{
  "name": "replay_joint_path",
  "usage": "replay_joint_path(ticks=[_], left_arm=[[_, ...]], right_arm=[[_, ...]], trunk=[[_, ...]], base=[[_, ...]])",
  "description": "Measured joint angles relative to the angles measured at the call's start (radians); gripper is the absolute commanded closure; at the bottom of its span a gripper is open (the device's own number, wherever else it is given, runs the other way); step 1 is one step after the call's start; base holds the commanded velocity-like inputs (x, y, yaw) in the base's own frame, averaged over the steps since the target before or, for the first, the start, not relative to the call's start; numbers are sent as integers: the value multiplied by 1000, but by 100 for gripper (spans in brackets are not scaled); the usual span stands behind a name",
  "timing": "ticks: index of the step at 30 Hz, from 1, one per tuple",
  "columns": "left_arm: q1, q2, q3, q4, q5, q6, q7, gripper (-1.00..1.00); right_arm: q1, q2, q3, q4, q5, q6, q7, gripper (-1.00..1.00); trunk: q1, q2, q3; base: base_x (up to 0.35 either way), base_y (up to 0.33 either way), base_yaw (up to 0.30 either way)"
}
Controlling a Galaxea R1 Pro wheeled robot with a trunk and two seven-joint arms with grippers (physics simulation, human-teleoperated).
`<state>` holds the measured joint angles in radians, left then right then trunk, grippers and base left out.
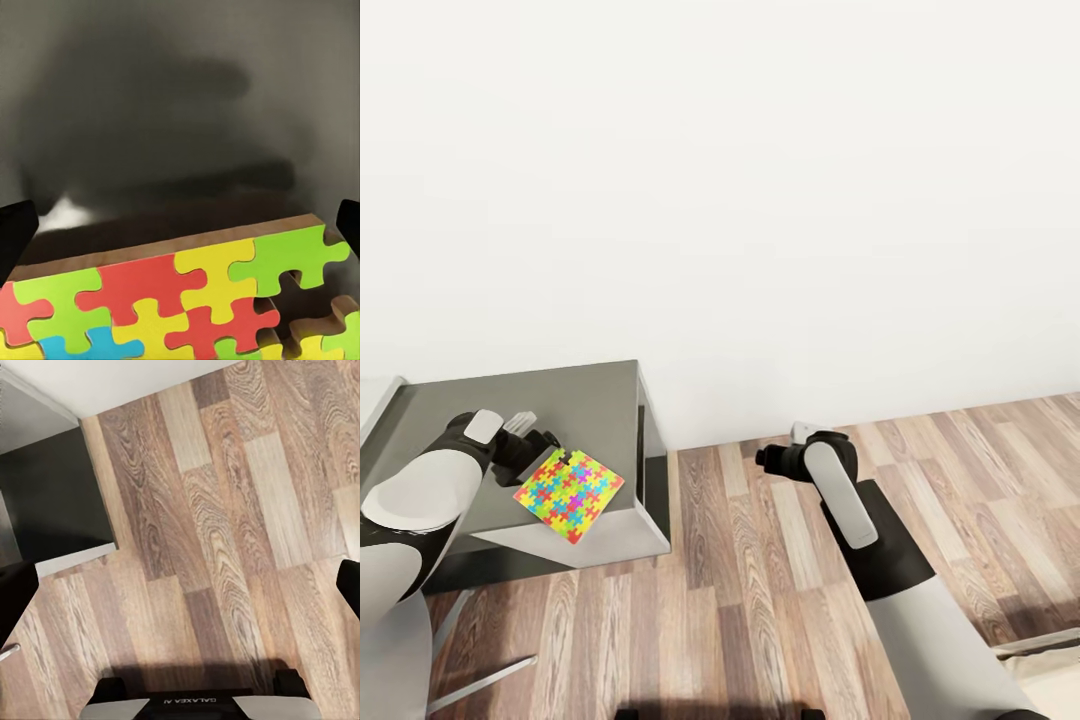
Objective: Put all the toys in the child's room - the three board games (two on the bed and one on the table), the two jigsaw puzzles on the table, and the tennis ball on the table - inside the toy box on the table in the child's room.
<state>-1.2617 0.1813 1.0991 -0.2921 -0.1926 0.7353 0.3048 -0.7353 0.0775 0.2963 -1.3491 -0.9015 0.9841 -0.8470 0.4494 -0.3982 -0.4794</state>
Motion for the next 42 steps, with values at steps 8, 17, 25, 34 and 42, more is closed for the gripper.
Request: replay_joint_path(ticks=[8, 17, 25, 34, 42], left_arm=[[0, 0, 0, -2, 0, -1, 0, -100], [-5, 0, 0, -88, 0, -2, 1, -100], [-5, -2, 0, -147, 11, -2, -1, -100], [-6, 2, -1, -180, 66, 7, -9, -100], [-6, 12, -3, -206, 105, 162, -61, -100]], right_arm=[[0, -3, 15, 0, 0, -1, 0, -100], [0, -4, 17, 0, -1, -1, 0, -100], [0, -4, 17, 1, -1, -2, 1, -100], [3, -4, 18, 5, -1, -5, 1, -100], [14, -5, 18, 37, -6, -11, 8, -100]], trunk=[[0, 0, 0], [0, 0, 0], [0, 0, 0], [0, 0, 0], [0, 0, 0]], base=[[-2, -4, 0], [0, 0, 0], [0, 0, 0], [0, 0, 0], [0, 0, 0]])
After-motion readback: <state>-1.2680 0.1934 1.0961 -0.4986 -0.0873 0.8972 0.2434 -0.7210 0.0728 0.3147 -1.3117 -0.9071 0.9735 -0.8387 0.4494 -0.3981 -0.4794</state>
